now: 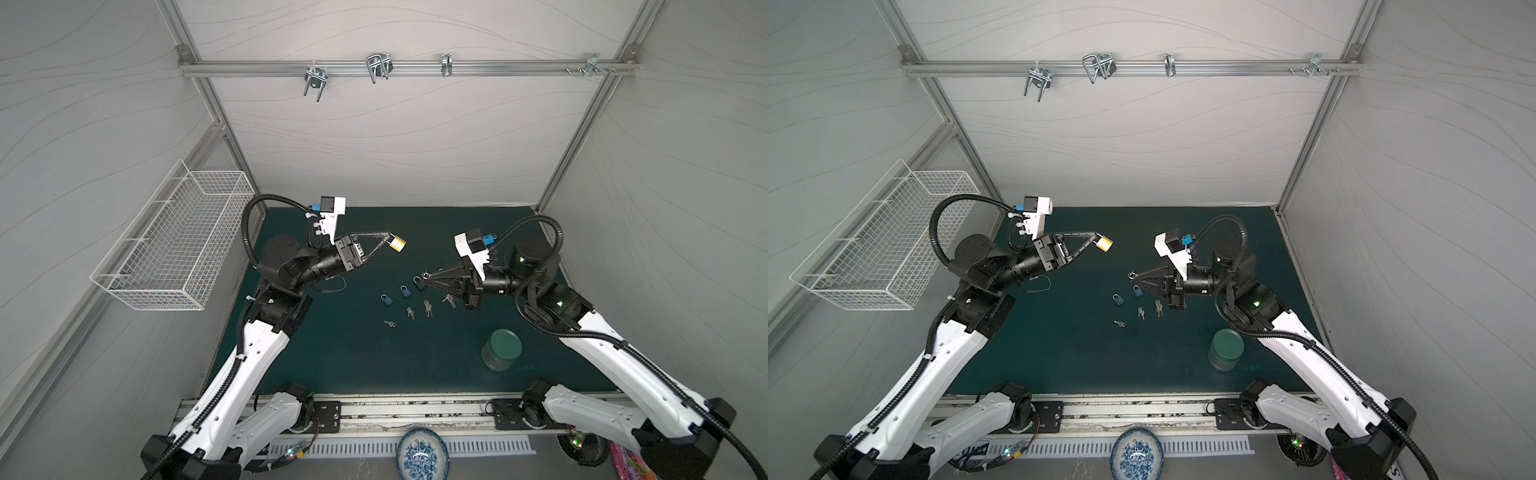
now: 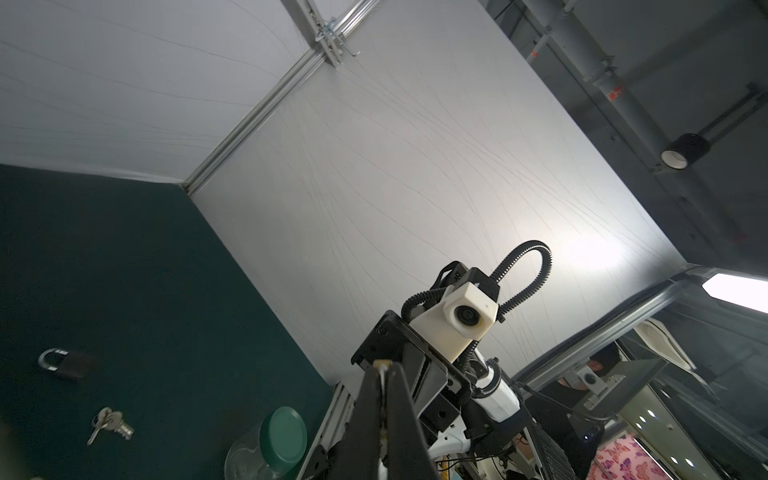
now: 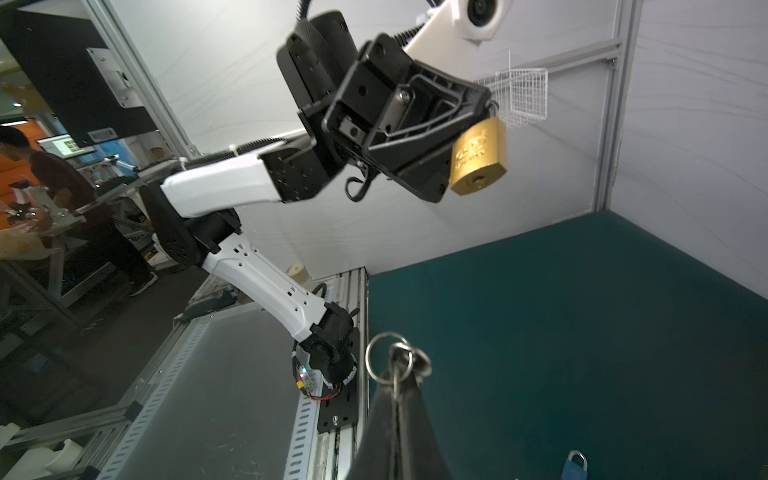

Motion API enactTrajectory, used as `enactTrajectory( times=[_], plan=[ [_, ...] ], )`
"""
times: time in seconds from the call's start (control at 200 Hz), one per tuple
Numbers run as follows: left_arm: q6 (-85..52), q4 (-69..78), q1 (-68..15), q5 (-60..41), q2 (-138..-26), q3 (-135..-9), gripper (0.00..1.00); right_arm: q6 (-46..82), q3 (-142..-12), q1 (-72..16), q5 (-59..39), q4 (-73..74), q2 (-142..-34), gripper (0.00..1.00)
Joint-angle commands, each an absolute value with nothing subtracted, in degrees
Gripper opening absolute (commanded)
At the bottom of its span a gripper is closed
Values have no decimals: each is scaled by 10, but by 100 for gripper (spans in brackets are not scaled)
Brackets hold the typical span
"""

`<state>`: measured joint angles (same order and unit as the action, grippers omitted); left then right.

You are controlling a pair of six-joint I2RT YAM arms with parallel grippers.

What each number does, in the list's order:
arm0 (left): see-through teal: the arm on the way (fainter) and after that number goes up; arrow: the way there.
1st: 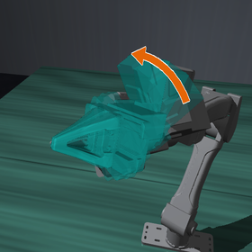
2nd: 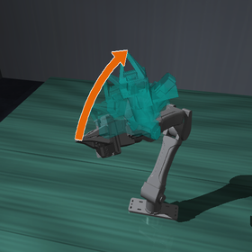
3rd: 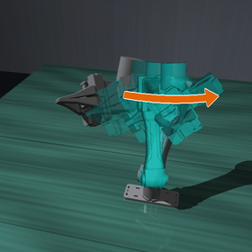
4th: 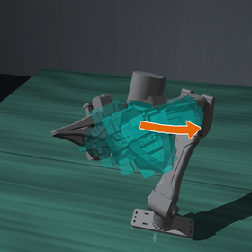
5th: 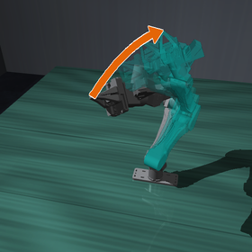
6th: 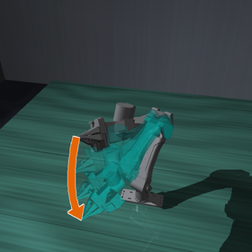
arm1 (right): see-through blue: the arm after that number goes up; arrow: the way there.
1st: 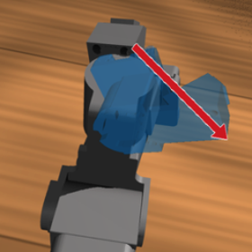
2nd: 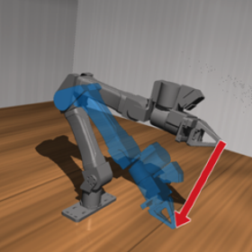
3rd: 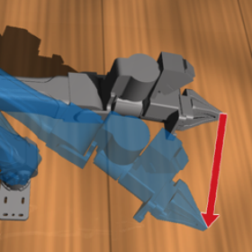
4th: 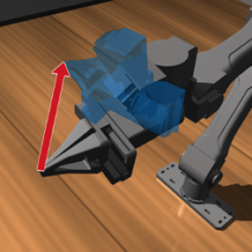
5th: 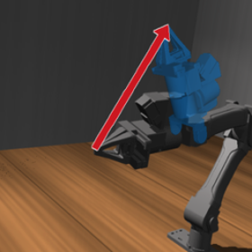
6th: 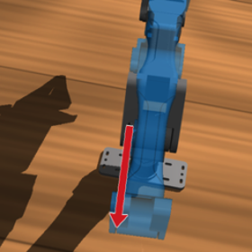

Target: Lock with the key

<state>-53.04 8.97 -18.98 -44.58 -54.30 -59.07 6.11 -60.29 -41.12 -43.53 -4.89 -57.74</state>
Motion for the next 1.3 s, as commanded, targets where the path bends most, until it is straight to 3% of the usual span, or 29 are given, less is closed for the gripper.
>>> enactTrajectory(
  times=[0.0, 0.235, 0.555, 0.915, 1.295],
  plan=[
    [-423, -84, -185, -379, -522, -632, 0, 19, -601, -434, -379, -135, -582, 0],
    [-380, -212, -184, -268, -523, -611, 0, 12, -569, -499, -254, -174, -600, 0],
    [-412, -233, -135, -234, -525, -526, 0, 72, -540, -529, -113, -144, -667, 0],
    [-451, -231, -32, -246, -475, -411, 0, 108, -537, -582, -98, -76, -794, 0],
    [-448, -255, 58, -277, -441, -381, 0, 118, -620, -633, -129, -77, -971, 0]
  ],
)
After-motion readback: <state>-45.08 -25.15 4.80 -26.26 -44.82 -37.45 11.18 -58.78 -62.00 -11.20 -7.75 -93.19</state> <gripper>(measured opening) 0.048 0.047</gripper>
